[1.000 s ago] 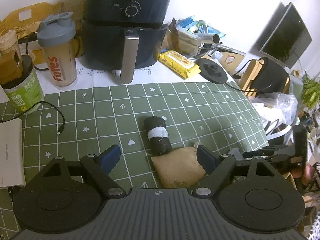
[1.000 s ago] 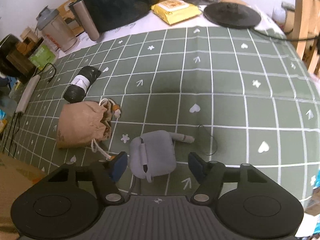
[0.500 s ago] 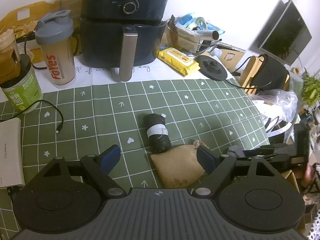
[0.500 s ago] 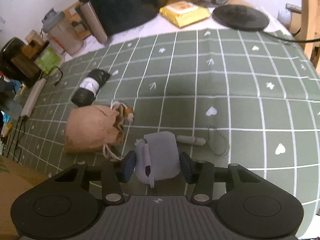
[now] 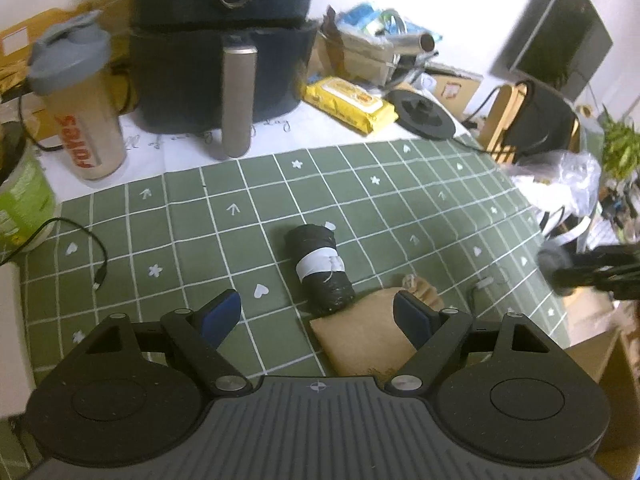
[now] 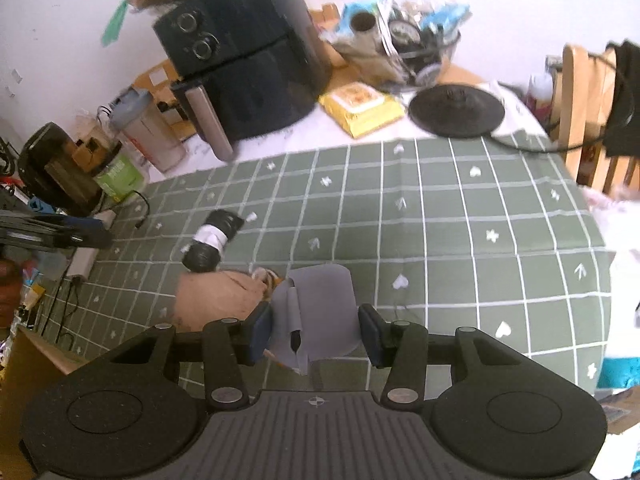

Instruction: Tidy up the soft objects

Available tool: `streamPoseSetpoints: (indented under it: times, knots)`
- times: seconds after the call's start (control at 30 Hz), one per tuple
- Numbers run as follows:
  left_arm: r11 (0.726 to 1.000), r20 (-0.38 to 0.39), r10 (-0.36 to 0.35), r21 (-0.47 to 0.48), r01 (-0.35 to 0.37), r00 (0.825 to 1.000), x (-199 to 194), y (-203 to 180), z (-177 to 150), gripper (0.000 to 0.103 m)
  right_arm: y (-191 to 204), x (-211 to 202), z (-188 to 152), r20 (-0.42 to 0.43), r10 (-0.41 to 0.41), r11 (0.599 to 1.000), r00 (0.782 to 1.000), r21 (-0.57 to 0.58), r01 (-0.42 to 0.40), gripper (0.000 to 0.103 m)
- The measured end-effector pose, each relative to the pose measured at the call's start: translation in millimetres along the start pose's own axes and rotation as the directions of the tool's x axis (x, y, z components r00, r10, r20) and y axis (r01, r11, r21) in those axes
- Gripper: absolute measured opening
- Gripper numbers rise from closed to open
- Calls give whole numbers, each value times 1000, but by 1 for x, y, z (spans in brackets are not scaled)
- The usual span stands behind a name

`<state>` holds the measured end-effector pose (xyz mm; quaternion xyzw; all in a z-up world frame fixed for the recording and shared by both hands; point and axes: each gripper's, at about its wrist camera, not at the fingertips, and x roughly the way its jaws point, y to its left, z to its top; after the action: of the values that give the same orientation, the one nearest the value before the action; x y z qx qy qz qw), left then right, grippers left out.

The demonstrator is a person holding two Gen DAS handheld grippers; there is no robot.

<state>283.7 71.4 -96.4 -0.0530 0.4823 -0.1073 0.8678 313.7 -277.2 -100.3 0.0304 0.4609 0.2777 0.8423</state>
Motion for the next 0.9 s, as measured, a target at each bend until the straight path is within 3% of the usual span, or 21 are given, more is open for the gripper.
streamPoseSetpoints:
  times: [0.4,0.6,0.7,0.8,0.9]
  knots:
    - [996,-90,8,84,-1,996,75,-7,9,81,21,-37,1,72,-42,999,997,4,41,50]
    - [998,-118,27,55,-21,993,106,-4,15,67,28,-49,-7,87,-45,999,995,16,44,50]
    - [999,-134,8,51,-1,991,114,-7,15,48,30,-54,-12,93,-50,999,994,23,49,50]
    - [995,-129,32,102,-19,991,114,-16,13,45,30,-58,-16,97,-54,998,994,33,51,50]
    - [995,-133,39,91,-27,990,111,-15,14,43,30,-62,-19,101,-56,998,993,39,53,50]
